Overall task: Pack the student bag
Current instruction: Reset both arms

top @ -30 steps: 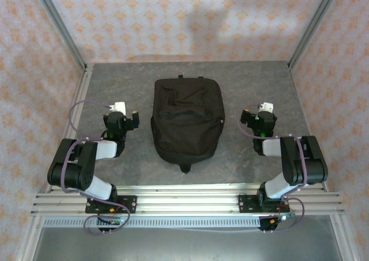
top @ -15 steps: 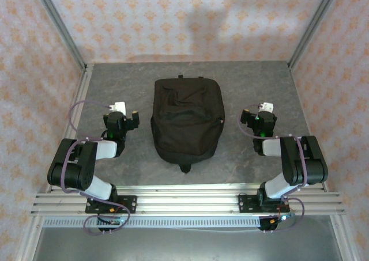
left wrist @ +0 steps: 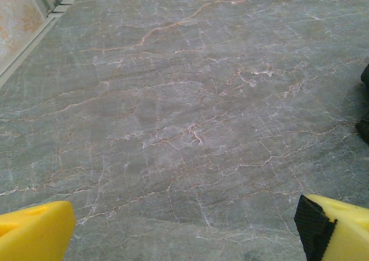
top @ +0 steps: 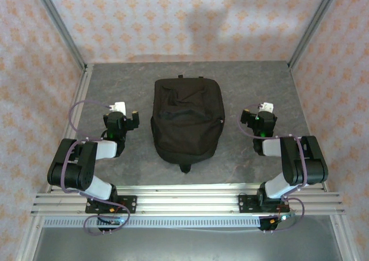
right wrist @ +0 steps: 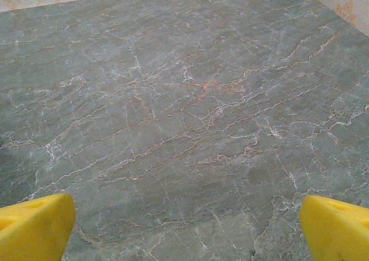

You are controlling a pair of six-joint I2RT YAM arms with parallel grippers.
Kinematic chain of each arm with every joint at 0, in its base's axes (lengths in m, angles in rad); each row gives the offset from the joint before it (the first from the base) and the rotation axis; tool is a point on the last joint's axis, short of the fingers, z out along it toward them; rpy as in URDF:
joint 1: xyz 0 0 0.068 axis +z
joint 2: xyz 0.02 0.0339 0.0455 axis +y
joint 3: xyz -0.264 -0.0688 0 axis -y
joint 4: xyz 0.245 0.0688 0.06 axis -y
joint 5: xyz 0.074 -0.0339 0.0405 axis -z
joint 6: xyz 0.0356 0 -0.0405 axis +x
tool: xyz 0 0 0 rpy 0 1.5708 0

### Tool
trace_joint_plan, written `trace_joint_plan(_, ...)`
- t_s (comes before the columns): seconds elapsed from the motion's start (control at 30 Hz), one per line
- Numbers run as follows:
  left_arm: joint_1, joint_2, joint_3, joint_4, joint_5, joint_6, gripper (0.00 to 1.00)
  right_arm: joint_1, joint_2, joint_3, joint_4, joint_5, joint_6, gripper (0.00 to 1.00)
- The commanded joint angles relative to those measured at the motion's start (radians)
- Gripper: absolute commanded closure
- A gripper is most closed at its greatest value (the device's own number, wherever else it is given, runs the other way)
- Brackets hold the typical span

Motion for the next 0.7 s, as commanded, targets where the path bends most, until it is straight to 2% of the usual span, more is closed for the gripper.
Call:
trace_joint_plan(0.0,0.007,-0.002,0.021,0.014,0.0,0.015,0.0,0.0,-0.008,0.014,0.007,0.023,0.007,0.01)
trace_joint_plan(0.67,0.012,-0.001,0.022,0.013,0.006,0.012,0.0,0.0,-0.007,0.016,0.004,0.023,0.009,0.01)
